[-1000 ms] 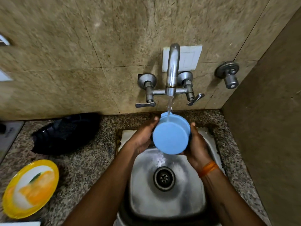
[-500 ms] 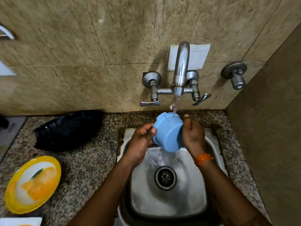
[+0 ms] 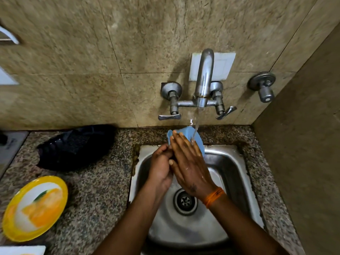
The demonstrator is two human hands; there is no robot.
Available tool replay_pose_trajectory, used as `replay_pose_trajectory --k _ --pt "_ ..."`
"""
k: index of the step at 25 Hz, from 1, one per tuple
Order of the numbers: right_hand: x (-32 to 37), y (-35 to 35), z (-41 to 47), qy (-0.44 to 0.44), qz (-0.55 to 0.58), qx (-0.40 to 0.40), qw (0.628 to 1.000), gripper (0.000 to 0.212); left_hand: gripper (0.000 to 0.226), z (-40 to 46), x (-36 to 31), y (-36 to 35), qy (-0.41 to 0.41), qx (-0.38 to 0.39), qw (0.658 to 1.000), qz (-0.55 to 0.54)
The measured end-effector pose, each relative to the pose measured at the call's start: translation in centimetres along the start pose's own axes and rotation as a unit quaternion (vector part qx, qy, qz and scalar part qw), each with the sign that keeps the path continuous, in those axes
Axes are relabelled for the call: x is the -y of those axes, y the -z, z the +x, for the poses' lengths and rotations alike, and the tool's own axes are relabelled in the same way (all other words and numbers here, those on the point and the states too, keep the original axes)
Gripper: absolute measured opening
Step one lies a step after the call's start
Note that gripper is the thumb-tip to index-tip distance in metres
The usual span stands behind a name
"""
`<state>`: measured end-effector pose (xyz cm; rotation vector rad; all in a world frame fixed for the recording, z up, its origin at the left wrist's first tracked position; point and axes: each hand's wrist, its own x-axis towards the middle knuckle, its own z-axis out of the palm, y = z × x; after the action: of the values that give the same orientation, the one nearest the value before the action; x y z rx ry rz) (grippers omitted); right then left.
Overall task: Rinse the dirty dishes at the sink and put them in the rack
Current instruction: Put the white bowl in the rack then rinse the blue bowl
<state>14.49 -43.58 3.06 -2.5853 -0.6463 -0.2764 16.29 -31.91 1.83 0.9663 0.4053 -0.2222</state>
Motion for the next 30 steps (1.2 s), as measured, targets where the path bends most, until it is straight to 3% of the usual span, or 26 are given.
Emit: replay_pose_trajectory --k 4,7,9,10,13,15,18,21,23,26,28,30 --pt "-1.2 0.4 0.7 0.041 0.01 -0.011 0.999 0.061 0.037 -0.2 0.4 0.1 0.034 -0.021 0.993 -0.113" --pt "-4.3 0.4 -0.1 -0.096 0.135 -0.043 0.985 0.074 0.046 -0.1 0.2 0.7 0.048 -0.027 0.987 -0.153" --pt "-4.1 0.4 -0.8 -0.145 0.149 -0.004 0.978 0.082 0.03 -0.6 0.7 0.6 0.051 -0.037 0.988 -0.145" --pt "-3.1 0.3 -0.8 -0.13 0.107 0.023 0.985 0.082 0.021 -0.8 1.4 0.7 0.054 -0.05 0.988 -0.135" --pt "-0.7 -0.3 -0.5 -0.03 0.018 0.092 0.995 0.071 0.035 -1.2 3.7 0.4 0.074 -0.074 0.99 -0.098" --pt "-1.3 -0.2 0.2 -0.007 0.026 0.084 0.996 0.066 0.028 -0.9 3.3 0.5 0.068 -0.09 0.989 -0.095" --pt "-2.2 0.1 0.2 -0.007 0.063 0.068 0.996 0.074 0.025 -0.2 2.1 0.3 0.054 -0.07 0.991 -0.098" --pt "-2.7 -0.2 0.4 -0.07 0.102 0.033 0.992 0.096 0.022 -0.5 1.6 0.9 0.036 -0.045 0.993 -0.103" --pt "-3.6 -0.2 0.4 -0.164 0.164 0.036 0.972 0.11 0.02 -1.1 1.8 1.5 0.021 -0.03 0.997 -0.066" --pt "-3.8 0.3 -0.4 -0.234 0.219 0.028 0.947 0.103 0.018 -2.0 1.8 3.2 0.017 0.007 1.0 0.005" --pt "-3.7 1.3 -1.2 -0.177 0.141 0.032 0.973 0.1 0.019 -2.3 0.9 4.5 0.062 0.045 0.995 0.067" --pt "-4.0 2.0 -2.2 -0.035 0.045 0.073 0.996 0.103 0.039 -1.6 -0.4 5.8 0.122 0.072 0.987 0.071"
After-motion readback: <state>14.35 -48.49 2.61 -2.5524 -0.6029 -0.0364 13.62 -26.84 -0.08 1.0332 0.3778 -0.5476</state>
